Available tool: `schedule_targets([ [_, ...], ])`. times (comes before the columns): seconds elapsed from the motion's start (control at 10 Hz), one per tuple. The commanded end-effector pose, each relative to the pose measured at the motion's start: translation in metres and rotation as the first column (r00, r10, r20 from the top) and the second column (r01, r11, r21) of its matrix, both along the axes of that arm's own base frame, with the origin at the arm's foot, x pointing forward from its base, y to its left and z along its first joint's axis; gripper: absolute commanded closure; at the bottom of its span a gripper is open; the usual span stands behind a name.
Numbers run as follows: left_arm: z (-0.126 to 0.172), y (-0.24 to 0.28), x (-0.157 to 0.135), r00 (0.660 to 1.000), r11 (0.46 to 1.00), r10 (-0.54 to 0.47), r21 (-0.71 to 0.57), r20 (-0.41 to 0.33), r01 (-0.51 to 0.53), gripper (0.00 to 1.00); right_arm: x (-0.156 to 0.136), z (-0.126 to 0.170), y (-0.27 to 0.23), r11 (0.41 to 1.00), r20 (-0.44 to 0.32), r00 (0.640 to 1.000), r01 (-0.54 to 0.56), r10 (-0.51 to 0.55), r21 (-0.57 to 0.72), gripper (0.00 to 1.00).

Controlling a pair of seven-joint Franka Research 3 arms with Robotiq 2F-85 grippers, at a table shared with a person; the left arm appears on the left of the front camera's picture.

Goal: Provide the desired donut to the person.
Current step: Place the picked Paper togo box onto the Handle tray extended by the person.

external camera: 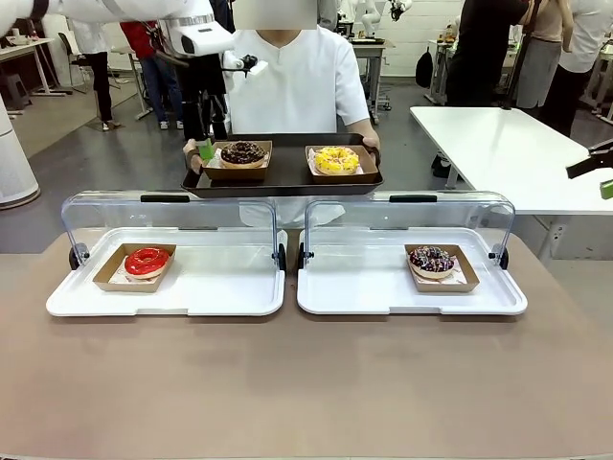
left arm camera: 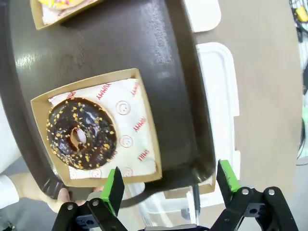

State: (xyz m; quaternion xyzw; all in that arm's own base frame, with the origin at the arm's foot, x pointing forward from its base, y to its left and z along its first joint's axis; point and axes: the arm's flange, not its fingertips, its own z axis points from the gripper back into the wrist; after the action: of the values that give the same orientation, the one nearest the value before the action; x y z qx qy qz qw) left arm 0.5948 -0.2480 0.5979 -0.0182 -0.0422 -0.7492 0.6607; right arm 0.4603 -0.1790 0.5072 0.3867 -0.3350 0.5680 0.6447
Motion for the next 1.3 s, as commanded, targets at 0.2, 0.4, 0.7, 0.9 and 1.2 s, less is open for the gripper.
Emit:
schedule_targets([
  [0.2,0.011,0.067,-0.111,0.996,0.994,-0.089,-0.065,-0.022,0.088,0.00,0.002,-0.001,0.002,1.000,0.003,1.000,0.022,-0.022,0.014,0.00],
  [0.4,0.005,0.099,-0.142,0.995,0.990,-0.095,-0.104,-0.019,0.092,0.00,0.002,-0.001,0.002,1.000,0.003,1.000,0.022,-0.022,0.014,0.00],
  [0.7,-0.011,0.133,-0.162,0.999,0.990,-0.036,-0.136,-0.018,0.033,0.00,0.002,-0.001,0.002,1.000,0.003,1.000,0.022,-0.022,0.014,0.00],
  [0.9,-0.016,0.131,-0.163,1.000,0.991,-0.009,-0.133,-0.015,0.007,0.00,0.002,-0.001,0.002,1.000,0.003,1.000,0.022,-0.022,0.014,0.00],
  [1.2,-0.009,0.140,-0.164,0.999,0.994,-0.020,-0.109,-0.040,0.015,0.00,0.002,-0.001,0.002,1.000,0.003,1.000,0.022,-0.022,0.014,0.00],
])
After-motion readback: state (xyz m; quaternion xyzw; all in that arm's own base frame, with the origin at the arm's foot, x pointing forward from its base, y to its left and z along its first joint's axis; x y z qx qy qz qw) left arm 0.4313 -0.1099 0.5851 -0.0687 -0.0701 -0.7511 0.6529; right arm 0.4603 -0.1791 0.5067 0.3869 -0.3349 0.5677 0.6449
